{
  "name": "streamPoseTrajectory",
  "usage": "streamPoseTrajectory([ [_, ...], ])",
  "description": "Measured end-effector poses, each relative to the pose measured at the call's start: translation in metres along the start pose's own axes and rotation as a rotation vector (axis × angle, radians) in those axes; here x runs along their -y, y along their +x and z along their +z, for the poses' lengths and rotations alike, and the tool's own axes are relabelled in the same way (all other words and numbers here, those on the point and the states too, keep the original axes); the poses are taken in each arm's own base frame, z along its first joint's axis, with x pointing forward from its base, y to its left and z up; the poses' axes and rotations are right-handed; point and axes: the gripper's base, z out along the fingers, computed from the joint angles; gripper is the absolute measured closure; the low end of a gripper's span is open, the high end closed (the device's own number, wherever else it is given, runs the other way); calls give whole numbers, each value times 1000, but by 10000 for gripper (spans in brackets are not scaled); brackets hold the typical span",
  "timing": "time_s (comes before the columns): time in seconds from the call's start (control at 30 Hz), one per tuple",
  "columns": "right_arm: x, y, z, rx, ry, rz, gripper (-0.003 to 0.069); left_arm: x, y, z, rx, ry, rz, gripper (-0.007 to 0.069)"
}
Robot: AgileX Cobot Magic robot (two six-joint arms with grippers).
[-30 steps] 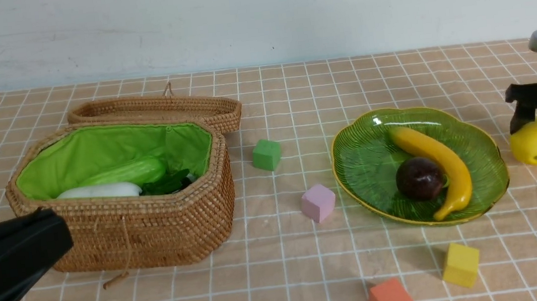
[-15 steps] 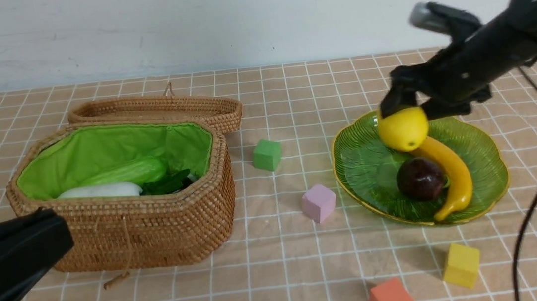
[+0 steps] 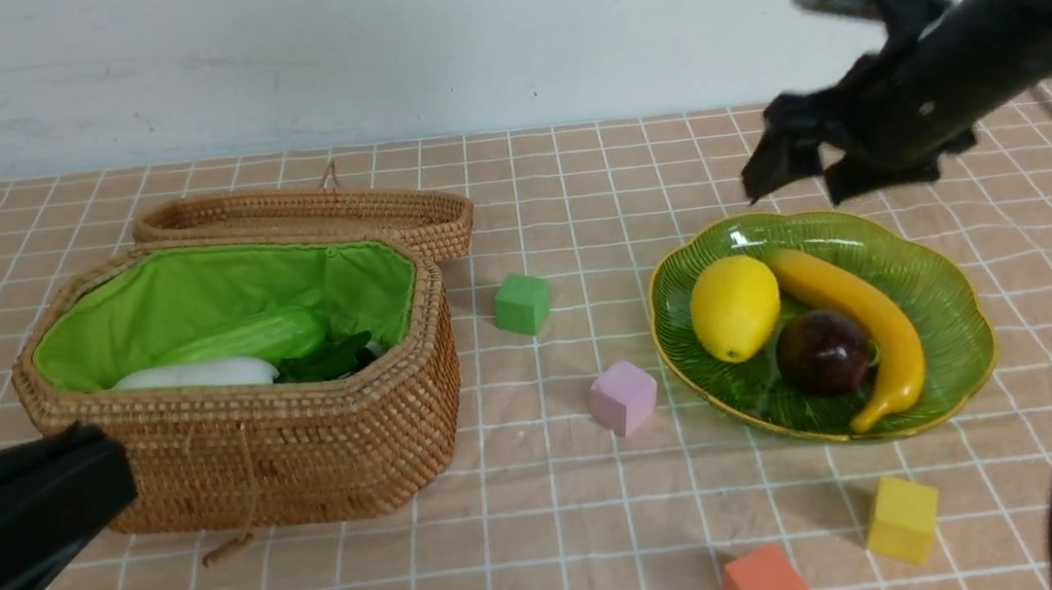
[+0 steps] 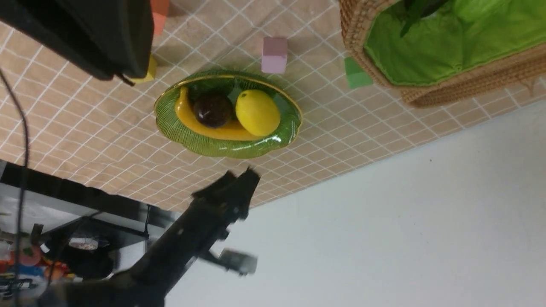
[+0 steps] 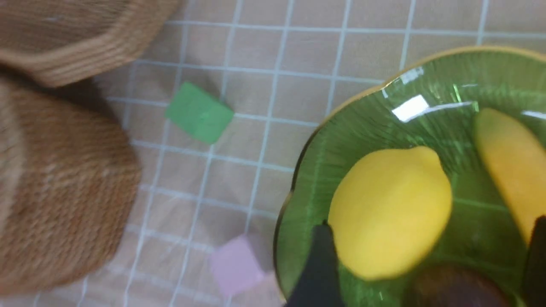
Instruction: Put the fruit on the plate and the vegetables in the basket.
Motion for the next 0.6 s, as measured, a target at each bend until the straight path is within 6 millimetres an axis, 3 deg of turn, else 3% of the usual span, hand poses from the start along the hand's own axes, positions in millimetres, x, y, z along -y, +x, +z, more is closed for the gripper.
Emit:
streamPoseTrajectory([
  [0.1, -23, 14, -71, 14, 41, -90, 274, -6, 3, -12, -3, -41, -36, 626],
  [0.13, -25, 18, -78, 18, 48, -97, 298, -7, 3, -13, 2, -42, -41, 629],
  [0.2, -34, 51, -114, 7, 76, -110, 436, -12, 9, -29, 52, -56, -108, 637],
  [0.23, -35, 52, -119, 19, 77, -115, 447, -12, 12, -29, 52, -57, -112, 637],
  [0.27, -41, 79, -140, 20, 82, -117, 526, -15, 20, -38, 90, -60, -144, 637],
  [0.3, -40, 86, -139, 5, 81, -111, 536, -15, 21, -39, 94, -61, -148, 637],
  [0.37, -49, 130, -168, 34, 75, -102, 626, -18, 41, -45, 130, -70, -169, 637],
  [0.4, -50, 157, -176, 42, 72, -83, 653, -18, 52, -46, 137, -73, -180, 637],
  [0.43, -52, 163, -182, 62, 71, -81, 658, -18, 53, -47, 148, -73, -177, 637],
  [0.47, -54, 190, -194, 96, 69, -55, 664, -19, 62, -47, 163, -71, -185, 637],
  [0.6, -55, 263, -219, 233, 88, 19, 656, -18, 77, -45, 172, -65, -211, 637],
])
